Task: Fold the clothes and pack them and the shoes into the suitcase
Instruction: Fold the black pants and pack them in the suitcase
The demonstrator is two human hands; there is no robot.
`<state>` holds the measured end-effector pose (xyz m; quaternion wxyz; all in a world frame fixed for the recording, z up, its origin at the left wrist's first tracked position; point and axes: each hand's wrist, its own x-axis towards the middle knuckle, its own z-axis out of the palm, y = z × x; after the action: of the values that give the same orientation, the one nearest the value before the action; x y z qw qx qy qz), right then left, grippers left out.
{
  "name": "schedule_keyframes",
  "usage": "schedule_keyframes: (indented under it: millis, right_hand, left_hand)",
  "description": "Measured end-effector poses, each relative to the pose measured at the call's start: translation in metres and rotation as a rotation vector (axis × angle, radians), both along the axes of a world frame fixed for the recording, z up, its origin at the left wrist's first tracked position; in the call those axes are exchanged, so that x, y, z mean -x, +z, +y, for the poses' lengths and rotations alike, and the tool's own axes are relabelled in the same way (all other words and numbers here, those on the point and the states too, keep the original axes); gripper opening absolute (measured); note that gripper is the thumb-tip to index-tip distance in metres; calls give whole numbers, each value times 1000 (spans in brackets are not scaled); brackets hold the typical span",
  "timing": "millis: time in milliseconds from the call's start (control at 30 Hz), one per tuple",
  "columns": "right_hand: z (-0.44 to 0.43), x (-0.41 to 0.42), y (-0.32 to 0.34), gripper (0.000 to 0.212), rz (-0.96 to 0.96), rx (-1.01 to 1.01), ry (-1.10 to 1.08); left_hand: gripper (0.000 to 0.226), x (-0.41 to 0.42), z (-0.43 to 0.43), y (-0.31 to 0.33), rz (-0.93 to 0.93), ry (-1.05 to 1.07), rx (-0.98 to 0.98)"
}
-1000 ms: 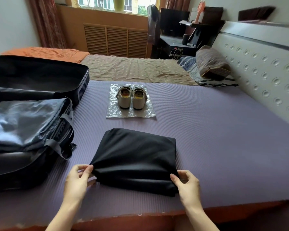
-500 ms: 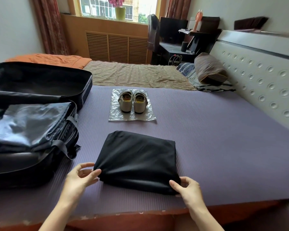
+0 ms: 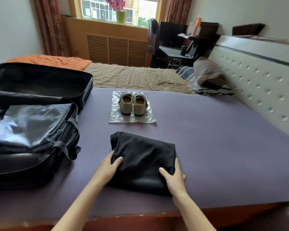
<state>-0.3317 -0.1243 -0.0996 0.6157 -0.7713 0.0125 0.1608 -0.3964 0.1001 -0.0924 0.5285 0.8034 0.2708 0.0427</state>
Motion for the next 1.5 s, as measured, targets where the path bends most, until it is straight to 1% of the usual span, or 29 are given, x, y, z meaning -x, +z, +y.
schedule_keyframes:
  millis: [67, 133, 200, 300, 400, 433, 500, 533, 600, 633, 733, 833, 1033, 1100, 1200, 1367, 1500]
  right_hand:
    - [-3, -1, 0, 90, -26, -6, -38]
    - [-7, -3, -1, 92, 3, -72, -13]
    - [-9, -3, 2, 82, 19, -147, 32]
    - [-11, -7, 2, 69, 60, -201, 93]
    - [-12, -8, 5, 66, 167, -265, 86]
    - [-12, -7, 4, 70, 198, -281, 94]
    - [-14, -6, 3, 81, 234, -304, 110]
    - [-15, -5, 3, 82, 234, -310, 108]
    - [-15, -3, 4, 76, 231, -332, 107]
    - [-15, -3, 5, 70, 241, -361, 115]
    - [-14, 3, 15, 53, 314, -474, 126]
    - [-12, 7, 24, 43, 363, -536, 111]
    - [-3, 15, 36, 41, 369, -540, 124]
    - [1, 19, 43, 42, 357, -541, 159]
    - [13, 24, 63, 38, 321, -541, 238]
    - [56, 25, 108, 48, 209, -558, 339]
    - [116, 26, 140, 49, 149, -585, 420]
  left_hand:
    - [50, 4, -1, 6, -76, 6, 79]
    - [50, 8, -2, 9, -148, -6, 143]
    - [55, 11, -6, 10, -186, -30, 188]
    - [59, 11, -8, 7, -200, -52, 301]
    - [64, 12, -3, 2, -163, -41, 407]
    - [70, 12, -1, 1, -157, -39, 450]
    - [93, 15, 1, 1, -159, -48, 527]
    - [91, 15, 1, 1, -159, -55, 540]
    - [66, 13, 0, 0, -170, -37, 549]
    - [60, 13, -1, -1, -186, -7, 556]
    - [51, 13, -3, -2, -213, 45, 559]
    - [40, 17, -2, 2, -223, 44, 605]
    - [37, 27, -1, 12, -259, 92, 646]
    - [37, 32, 3, 21, -288, 105, 656]
    - [35, 41, 16, 42, -351, 118, 646]
    - [40, 64, 58, 95, -477, 104, 567]
    - [34, 83, 109, 129, -585, 193, 490]
